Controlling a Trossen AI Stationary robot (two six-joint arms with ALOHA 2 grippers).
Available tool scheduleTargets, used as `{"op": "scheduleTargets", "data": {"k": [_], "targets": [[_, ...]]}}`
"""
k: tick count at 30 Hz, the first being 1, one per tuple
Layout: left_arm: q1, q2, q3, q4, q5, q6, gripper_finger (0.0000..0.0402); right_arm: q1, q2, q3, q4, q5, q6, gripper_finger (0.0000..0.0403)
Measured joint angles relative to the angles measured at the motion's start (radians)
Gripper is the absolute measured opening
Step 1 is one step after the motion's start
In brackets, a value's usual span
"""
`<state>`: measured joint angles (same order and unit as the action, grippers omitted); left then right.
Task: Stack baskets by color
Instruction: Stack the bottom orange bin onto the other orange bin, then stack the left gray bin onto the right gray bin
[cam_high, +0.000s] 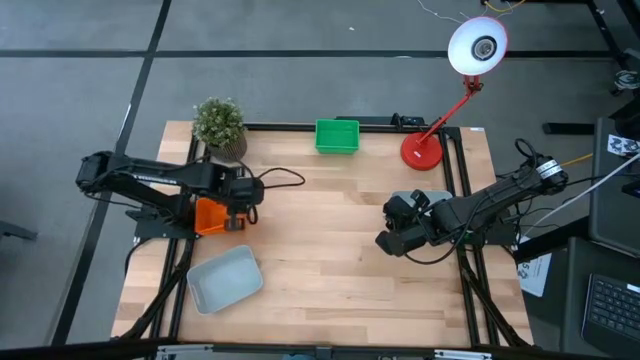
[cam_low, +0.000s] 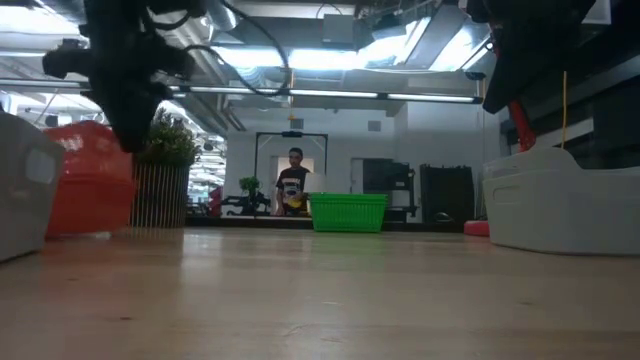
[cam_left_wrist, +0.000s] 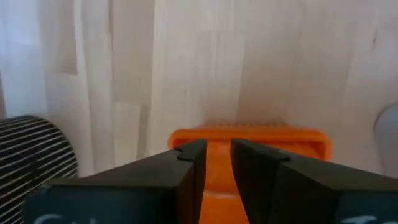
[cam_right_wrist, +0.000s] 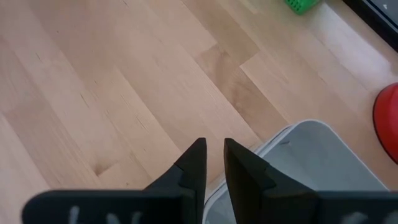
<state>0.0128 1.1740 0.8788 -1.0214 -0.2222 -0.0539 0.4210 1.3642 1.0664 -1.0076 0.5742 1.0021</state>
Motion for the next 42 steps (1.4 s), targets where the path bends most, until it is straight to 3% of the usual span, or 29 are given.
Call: {"op": "scheduleTargets", "data": {"k": [11, 14, 18, 25, 28, 33, 37, 40, 42], "targets": [[-0.001, -0.037, 0.001, 0.018, -0.021, -0.038, 0.0063, 0.0, 0.0, 0.0, 0.005, 0.0, -0.001, 0.0056], [-0.015, -0.056, 0.001, 0.107, 0.082, -0.103, 0.0061, 0.0, 0.0, 0.0, 0.005, 0.0, -0.001, 0.0056], [-0.048, -0.073, 0.003, 0.145, 0.278, -0.309, 0.0063, 0.0, 0.0, 0.0, 0.006, 0.0, 0.005, 0.0056], [-0.196, -0.071, 0.001, -0.076, 0.403, -0.568, 0.0062, 0.0, 0.0, 0.0, 0.01, 0.0, -0.012, 0.0056], [-0.289, -0.076, 0.001, -0.054, 0.427, -0.667, 0.0061, 0.0, 0.0, 0.0, 0.01, 0.0, -0.012, 0.0056], [-0.489, -0.065, -0.006, 0.065, 0.384, -0.864, 0.0052, 0.0, 0.0, 0.0, 0.01, 0.001, -0.012, 0.0056], [-0.585, 0.049, -0.032, 0.097, 0.355, -0.882, 0.0012, 0.0, 0.0, 0.0, 0.01, 0.011, -0.014, 0.0056], [-0.578, 0.161, -0.034, 0.144, 0.23, -0.841, 0.0005, 0.0, 0.0, 0.0, 0.009, 0.01, -0.015, 0.0056], [-0.543, 0.231, -0.027, 0.291, 0.113, -0.728, 0.0003, 0.0, 0.0, 0.0, 0.009, 0.011, -0.015, 0.0056]]}}
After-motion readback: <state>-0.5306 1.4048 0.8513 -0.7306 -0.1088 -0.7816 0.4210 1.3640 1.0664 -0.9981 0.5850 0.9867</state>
